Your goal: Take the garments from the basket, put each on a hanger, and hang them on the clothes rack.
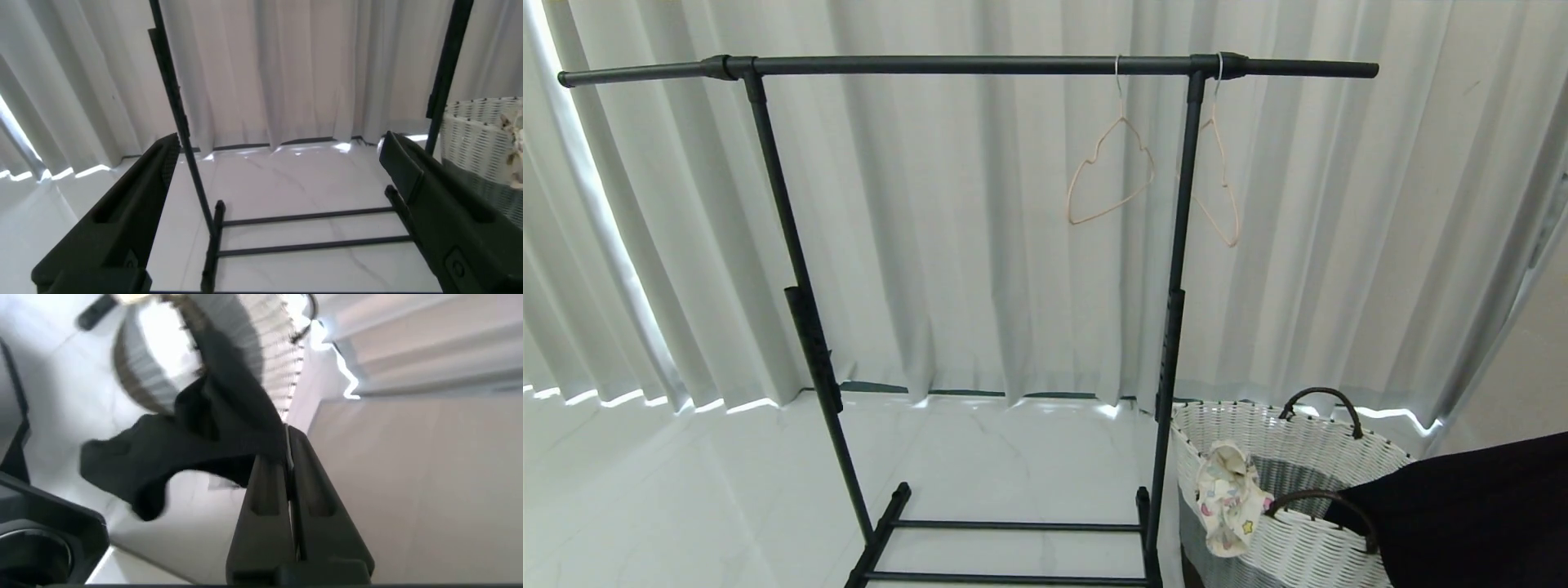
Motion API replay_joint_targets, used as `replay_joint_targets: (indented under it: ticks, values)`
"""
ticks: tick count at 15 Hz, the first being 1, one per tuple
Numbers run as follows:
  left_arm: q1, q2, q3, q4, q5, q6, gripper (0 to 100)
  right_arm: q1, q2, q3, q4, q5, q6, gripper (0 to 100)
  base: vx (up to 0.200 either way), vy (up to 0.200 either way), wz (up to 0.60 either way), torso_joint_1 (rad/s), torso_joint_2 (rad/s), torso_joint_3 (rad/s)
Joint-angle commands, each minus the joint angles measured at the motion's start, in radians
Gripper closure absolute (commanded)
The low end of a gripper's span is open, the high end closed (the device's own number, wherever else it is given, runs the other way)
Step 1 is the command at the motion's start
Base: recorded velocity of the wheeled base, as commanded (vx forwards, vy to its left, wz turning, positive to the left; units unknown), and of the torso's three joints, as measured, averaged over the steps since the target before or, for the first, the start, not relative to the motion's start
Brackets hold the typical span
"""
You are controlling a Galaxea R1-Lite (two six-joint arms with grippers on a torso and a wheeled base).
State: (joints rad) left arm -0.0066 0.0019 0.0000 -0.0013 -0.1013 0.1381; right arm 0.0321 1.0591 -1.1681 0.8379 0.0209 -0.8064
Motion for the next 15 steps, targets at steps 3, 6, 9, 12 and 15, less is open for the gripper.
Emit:
replay_joint_targets:
  ticks: [3, 6, 9, 12, 15]
  values:
    - [-0.001, 0.001, 0.0, 0.0, 0.0, -0.003, 0, 0.066, -0.001, 0.002, -0.002, 0.001, 0.0, 100, -0.2, 0.0, 0.0, 0.002, 0.0, 0.002]
    - [-0.001, 0.001, 0.0, 0.0, 0.0, -0.008, 0, 0.129, 0.004, 0.002, -0.002, 0.001, 0.029, 100, -0.2, 0.0, 0.0, -0.001, 0.0, -0.001]
    - [-0.001, 0.001, 0.0, 0.0, 0.0, -0.012, 0, 0.161, 0.015, 0.004, -0.002, 0.001, 0.052, 100, -0.2, 0.0, 0.0, 0.004, 0.0, 0.004]
    - [-0.001, 0.001, 0.0, 0.0, -0.002, 0.003, 0, 0.163, 0.028, 0.01, -0.003, 0.001, 0.088, 100, -0.067, 0.0, 0.0, -0.001, 0.0, -0.001]
    - [0.0, 0.001, 0.0, 0.0, -0.002, 0.006, 0, 0.163, 0.007, 0.051, -0.005, -0.001, 0.118, 100, 0.0, 0.0, 0.0, 0.0, 0.0, 0.0]
